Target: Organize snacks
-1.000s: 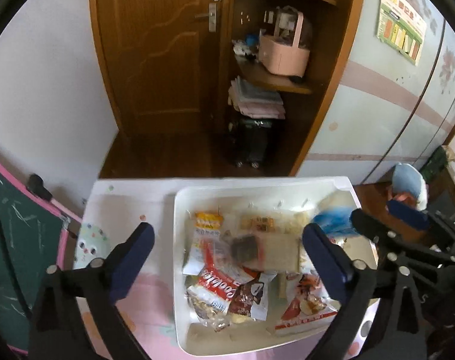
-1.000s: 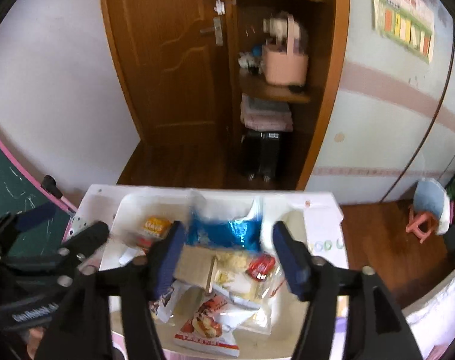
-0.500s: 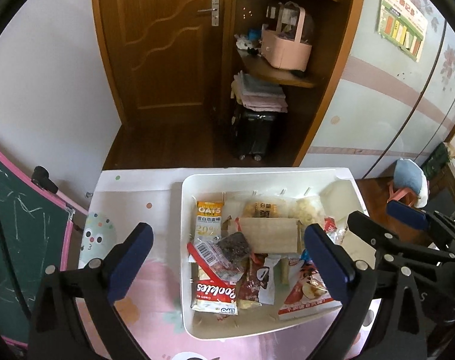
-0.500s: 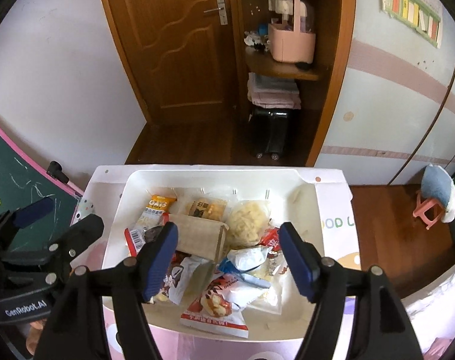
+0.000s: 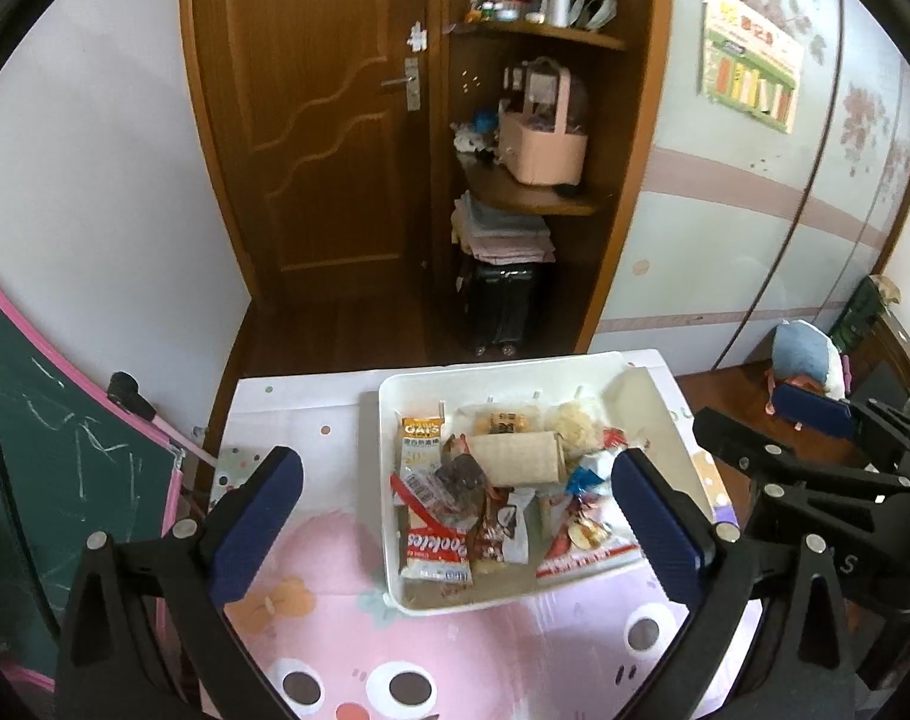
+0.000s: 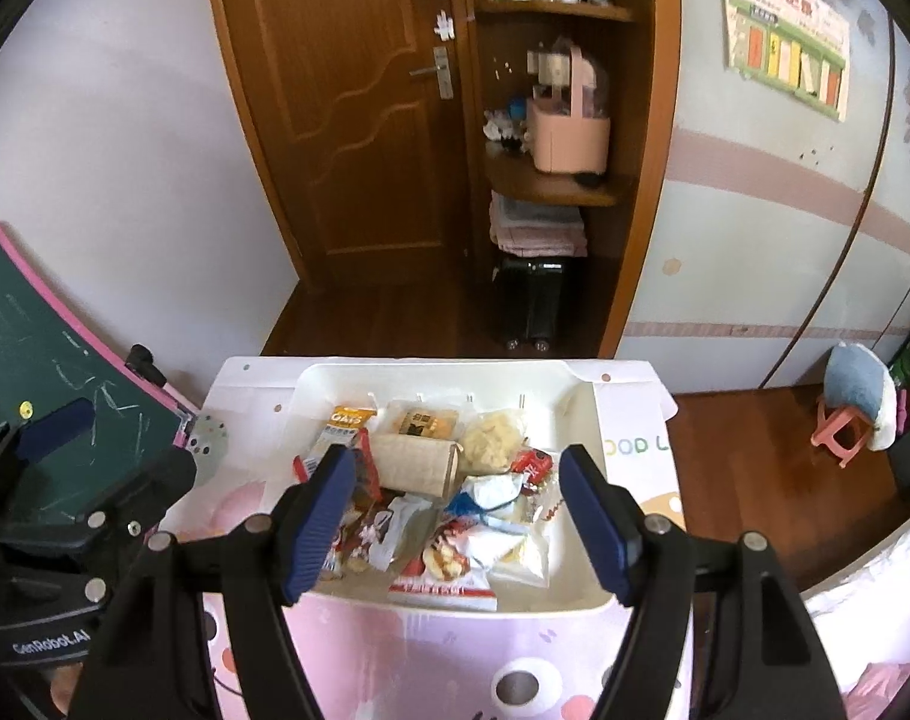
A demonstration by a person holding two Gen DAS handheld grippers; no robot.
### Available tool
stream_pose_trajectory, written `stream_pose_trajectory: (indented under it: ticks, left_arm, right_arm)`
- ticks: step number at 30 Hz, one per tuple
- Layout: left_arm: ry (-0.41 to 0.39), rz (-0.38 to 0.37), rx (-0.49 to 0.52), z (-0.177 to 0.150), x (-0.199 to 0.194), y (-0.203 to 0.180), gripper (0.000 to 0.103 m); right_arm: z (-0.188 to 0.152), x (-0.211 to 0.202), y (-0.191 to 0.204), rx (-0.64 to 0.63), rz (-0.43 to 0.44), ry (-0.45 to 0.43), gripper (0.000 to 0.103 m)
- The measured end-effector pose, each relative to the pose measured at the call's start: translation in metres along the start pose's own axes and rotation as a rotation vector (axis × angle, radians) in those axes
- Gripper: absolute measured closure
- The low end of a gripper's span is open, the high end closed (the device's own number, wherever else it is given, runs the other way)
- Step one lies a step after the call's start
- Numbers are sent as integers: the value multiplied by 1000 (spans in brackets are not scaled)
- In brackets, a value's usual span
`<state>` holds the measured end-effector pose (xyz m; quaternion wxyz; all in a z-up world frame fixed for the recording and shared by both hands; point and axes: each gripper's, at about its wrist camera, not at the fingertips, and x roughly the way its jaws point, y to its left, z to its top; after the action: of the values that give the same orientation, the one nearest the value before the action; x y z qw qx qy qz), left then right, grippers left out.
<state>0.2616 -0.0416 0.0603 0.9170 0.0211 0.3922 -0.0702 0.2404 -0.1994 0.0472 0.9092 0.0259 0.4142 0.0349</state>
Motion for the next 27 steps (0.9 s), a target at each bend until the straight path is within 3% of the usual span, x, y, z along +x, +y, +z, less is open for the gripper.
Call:
stream_pose_trajectory:
  ticks: [9,16,21,27]
  left_arm:
    - [-79,-22,33,-31,-81,-7,1]
    - [-118,-37,37,-78,-138,-3,1]
    - [-89,-24,10,-119,-161,4,0]
    - [-71,21,-10,-169,-176,11,1]
  right_arm:
    - [-32,-70,5,-34,-4,-69,28]
    - [-75,-124,23,-86,-12,-138,28]
    - [-113,-146,34,-84,-52,-158,25]
    - [-161,-154,42,-60,-12,-124,25]
